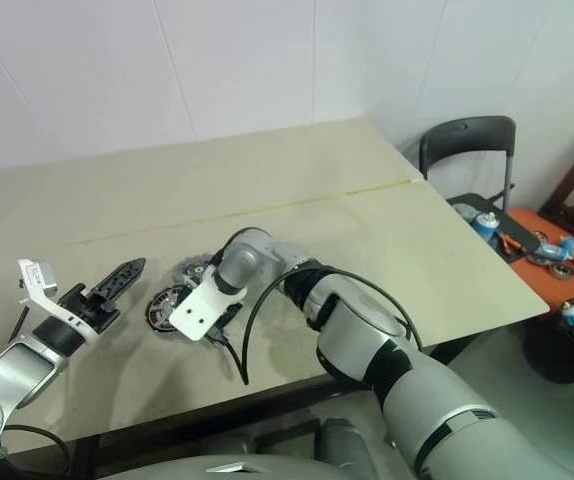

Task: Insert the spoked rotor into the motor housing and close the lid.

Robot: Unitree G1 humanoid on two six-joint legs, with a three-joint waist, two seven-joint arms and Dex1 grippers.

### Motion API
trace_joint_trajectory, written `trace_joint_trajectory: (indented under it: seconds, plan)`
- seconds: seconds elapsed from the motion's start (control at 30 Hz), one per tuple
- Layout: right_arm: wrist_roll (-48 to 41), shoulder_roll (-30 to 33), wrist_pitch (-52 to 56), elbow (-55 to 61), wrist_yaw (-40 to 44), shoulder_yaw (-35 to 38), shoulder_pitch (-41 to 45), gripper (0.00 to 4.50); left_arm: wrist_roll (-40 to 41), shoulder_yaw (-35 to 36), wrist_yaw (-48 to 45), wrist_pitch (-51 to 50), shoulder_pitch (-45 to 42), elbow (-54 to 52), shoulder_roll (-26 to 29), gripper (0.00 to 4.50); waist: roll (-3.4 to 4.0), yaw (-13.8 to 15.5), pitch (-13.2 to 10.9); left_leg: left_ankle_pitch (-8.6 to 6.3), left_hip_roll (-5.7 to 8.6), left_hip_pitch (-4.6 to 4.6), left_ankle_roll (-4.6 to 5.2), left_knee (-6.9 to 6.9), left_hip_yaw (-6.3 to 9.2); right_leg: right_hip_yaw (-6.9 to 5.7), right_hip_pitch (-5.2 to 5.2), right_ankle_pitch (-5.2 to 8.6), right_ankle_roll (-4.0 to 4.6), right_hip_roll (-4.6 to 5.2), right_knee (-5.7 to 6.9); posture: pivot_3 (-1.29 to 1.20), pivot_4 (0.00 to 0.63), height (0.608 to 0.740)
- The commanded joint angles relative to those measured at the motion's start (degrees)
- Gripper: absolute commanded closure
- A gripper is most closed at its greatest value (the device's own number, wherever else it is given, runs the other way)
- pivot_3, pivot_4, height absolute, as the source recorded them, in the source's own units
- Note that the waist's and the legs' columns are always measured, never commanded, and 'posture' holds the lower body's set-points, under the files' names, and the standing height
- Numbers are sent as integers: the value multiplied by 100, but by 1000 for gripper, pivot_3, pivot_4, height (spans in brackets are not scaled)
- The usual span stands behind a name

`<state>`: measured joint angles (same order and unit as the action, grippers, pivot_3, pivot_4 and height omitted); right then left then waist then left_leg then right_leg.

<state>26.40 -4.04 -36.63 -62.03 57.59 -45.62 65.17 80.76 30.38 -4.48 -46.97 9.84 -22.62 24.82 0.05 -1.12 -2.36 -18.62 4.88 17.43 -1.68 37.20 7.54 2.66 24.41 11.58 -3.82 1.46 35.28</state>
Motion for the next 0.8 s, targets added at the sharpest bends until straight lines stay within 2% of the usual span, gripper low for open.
trace_joint_trajectory:
  seconds: [0.03,0.07,0.2,0.5,0.67,0.77,0.8]
  plan:
    - [-19,-58,-85,67,-103,235,157,1266,97,-25,10,96,-127,-46,74,2223,-2,2,0,0,0,2,0,-1,1,0,1,-7,12,0,-1,0,0,740]
    - [-10,-74,-97,69,-202,265,171,1468,85,-40,3,101,-136,-32,72,2223,-3,1,0,0,0,3,0,-2,0,0,3,-11,18,0,-1,0,0,740]
    - [161,-110,-111,-6,-424,262,278,2788,29,-82,-38,116,-165,33,49,2223,-5,-7,-1,0,0,5,0,-8,0,0,7,-10,21,0,-3,0,0,740]
    - [281,-176,-184,12,-342,240,221,2788,-101,-235,-102,242,-130,91,-65,2223,-6,-7,-2,0,-7,4,-1,-9,1,-1,8,-8,23,0,-2,0,0,740]
    - [249,-96,-298,125,-23,186,53,2788,-181,-295,-125,296,-101,113,-147,2223,-8,-5,-2,0,-7,5,-1,-9,1,-1,7,-7,23,-1,-3,0,0,740]
    - [227,-90,-336,179,23,224,17,3352,-229,-313,-147,311,-98,124,-188,2223,-7,-2,-2,0,-6,5,0,-9,1,-2,7,-7,23,-1,-4,0,0,740]
    - [234,-100,-319,180,6,236,25,3668,-245,-320,-153,320,-102,137,-199,2223,-8,-2,-2,-1,-7,5,0,-9,1,-2,7,-7,23,-1,-4,0,0,740]
